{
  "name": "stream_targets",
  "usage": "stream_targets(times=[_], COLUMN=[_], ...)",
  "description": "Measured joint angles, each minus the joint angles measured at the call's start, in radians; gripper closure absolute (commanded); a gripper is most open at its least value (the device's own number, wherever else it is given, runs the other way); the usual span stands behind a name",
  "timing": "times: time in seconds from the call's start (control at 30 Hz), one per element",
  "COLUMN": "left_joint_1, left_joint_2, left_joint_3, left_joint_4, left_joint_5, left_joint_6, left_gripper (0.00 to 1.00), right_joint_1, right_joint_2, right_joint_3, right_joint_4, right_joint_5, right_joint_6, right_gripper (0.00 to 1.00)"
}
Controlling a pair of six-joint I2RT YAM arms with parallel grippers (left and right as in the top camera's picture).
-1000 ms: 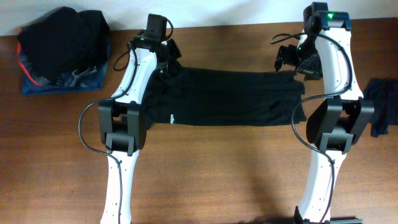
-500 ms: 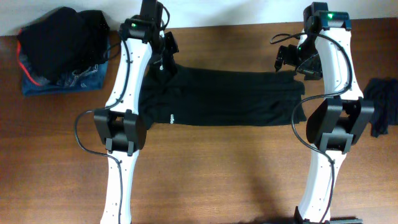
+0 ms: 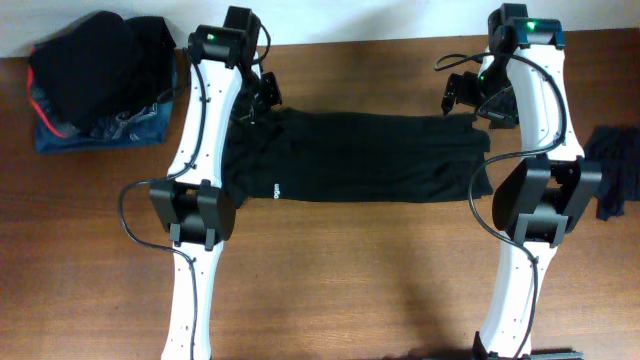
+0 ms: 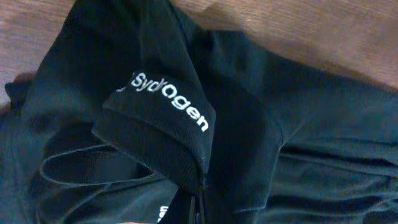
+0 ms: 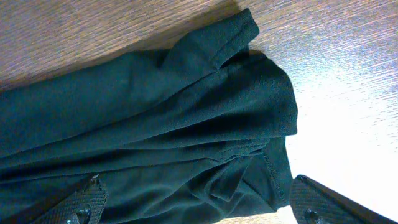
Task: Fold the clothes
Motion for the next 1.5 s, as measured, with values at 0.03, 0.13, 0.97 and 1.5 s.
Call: stream_targets(times=[0.03, 0.13, 0.97, 1.5], left_joint_1=[0.0, 0.0, 0.0, 0.0], left_joint_2=[0.0, 0.0, 0.0, 0.0], left_joint_3=[0.0, 0.0, 0.263, 0.062], left_joint_4=[-0.004, -0.005, -0.095, -0.097], left_joint_5=[0.0, 0.0, 0.042, 0.045], left_joint_6=[0.007, 0.023, 0.154, 0.221], left_gripper=[0.99, 0.99, 0.99, 0.99], right_joint_1=[0.0, 0.0, 0.0, 0.0], right_joint_2=[0.0, 0.0, 0.0, 0.0], right_joint_3=[0.0, 0.0, 0.0, 0.0], right_joint_4=[0.0, 0.0, -0.004, -0.004], right_joint_5=[0.0, 0.0, 0.0, 0.0], right_joint_6=[0.0, 0.0, -0.003, -0.007], right_gripper=[0.01, 0.01, 0.01, 0.01])
